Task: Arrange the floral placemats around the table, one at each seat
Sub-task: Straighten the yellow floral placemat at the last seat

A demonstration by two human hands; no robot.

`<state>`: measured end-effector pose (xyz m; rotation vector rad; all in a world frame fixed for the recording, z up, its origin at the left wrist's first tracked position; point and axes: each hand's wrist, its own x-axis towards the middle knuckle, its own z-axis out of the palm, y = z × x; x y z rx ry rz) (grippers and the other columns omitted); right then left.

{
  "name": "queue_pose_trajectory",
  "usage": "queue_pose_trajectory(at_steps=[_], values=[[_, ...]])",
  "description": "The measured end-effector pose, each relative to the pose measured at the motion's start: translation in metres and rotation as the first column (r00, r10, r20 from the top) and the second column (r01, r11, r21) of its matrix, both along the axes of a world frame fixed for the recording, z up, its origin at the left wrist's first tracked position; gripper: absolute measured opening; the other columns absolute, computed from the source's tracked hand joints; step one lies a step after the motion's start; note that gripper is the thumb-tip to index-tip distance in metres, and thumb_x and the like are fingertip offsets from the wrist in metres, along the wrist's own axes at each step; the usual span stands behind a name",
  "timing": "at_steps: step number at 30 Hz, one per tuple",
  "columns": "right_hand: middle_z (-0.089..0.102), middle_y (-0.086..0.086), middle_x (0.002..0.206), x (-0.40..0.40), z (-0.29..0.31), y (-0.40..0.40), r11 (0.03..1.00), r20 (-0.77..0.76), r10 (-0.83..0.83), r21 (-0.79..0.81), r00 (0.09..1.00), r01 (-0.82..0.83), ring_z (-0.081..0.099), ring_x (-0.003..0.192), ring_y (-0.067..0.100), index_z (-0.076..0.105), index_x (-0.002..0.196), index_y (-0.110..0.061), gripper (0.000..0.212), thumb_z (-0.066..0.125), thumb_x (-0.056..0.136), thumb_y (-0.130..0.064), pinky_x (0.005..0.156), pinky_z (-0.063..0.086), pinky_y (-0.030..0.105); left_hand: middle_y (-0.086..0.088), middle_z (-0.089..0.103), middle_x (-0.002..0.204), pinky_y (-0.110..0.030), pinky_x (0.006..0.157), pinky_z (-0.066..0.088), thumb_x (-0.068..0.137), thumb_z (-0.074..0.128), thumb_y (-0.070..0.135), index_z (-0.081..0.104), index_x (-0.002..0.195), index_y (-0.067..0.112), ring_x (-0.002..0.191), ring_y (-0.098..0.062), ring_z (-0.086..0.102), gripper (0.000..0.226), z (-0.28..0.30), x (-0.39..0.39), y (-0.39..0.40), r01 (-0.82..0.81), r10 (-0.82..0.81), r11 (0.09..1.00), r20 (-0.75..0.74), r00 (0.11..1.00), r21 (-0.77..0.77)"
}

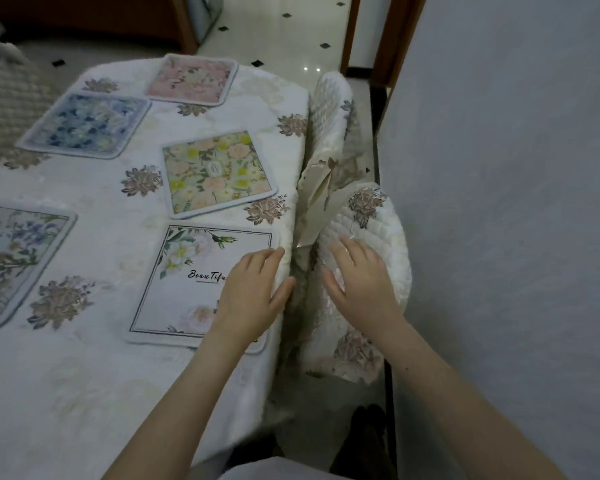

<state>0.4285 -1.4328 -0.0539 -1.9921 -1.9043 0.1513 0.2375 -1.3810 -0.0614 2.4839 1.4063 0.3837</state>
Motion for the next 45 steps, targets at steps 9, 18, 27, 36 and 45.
queue_pose_trajectory(at_steps=[9,18,27,36,45], values=[[0.051,0.010,0.139,0.103,0.016,0.038,0.941,-0.036,0.336,-0.016,0.941,-0.337,0.042,0.132,0.030,0.045,0.138,-0.012,0.051,0.038,0.095,-0.037,0.109,0.035,0.048,-0.006,0.054,0.130,-0.037,0.100,0.041,0.095,0.032,0.045,0.042,0.136,0.013,0.118,-0.024,0.048,0.053,0.017,0.102,-0.032,-0.292,0.292,0.956,-0.035,0.956,0.025],[0.053,0.009,0.137,0.099,-0.005,0.107,0.806,-0.022,0.589,-0.049,0.808,-0.589,0.043,0.132,0.031,0.046,0.137,-0.013,0.047,0.044,0.095,-0.034,0.109,0.036,0.050,0.000,0.032,0.152,-0.039,0.118,0.017,0.096,0.031,0.047,0.026,0.146,0.026,0.143,-0.022,0.022,0.054,-0.005,0.112,-0.012,-0.556,0.556,0.831,-0.024,0.831,-0.009],[0.056,0.012,0.135,0.094,-0.010,0.155,0.688,-0.015,0.719,-0.126,0.694,-0.715,0.046,0.129,0.032,0.049,0.135,-0.007,0.046,0.051,0.093,-0.026,0.107,0.039,0.049,-0.006,0.039,0.148,-0.041,0.115,0.023,0.095,0.022,0.051,0.032,0.144,0.022,0.139,-0.027,0.029,0.058,-0.012,0.116,0.003,-0.743,0.744,0.663,-0.030,0.668,-0.090],[0.057,0.007,0.131,0.116,-0.011,0.241,0.503,-0.187,0.841,-0.073,0.508,-0.861,0.048,0.125,0.025,0.049,0.133,-0.009,0.044,0.046,0.093,-0.027,0.106,0.039,0.047,-0.009,0.051,0.137,-0.044,0.109,0.033,0.095,0.034,0.043,0.043,0.137,0.013,0.129,-0.031,0.042,0.053,-0.011,0.162,0.031,-0.910,0.913,0.405,-0.022,0.408,-0.087],[0.049,0.004,0.140,0.149,0.001,0.363,0.274,-0.157,0.943,-0.137,0.294,-0.952,0.039,0.132,0.023,0.041,0.140,-0.016,0.046,0.043,0.096,-0.031,0.112,0.033,0.043,-0.008,0.059,0.124,-0.040,0.099,0.041,0.094,0.036,0.038,0.050,0.129,0.008,0.114,-0.026,0.051,0.048,0.008,0.237,0.126,-0.974,0.973,0.218,-0.059,0.221,-0.060]])
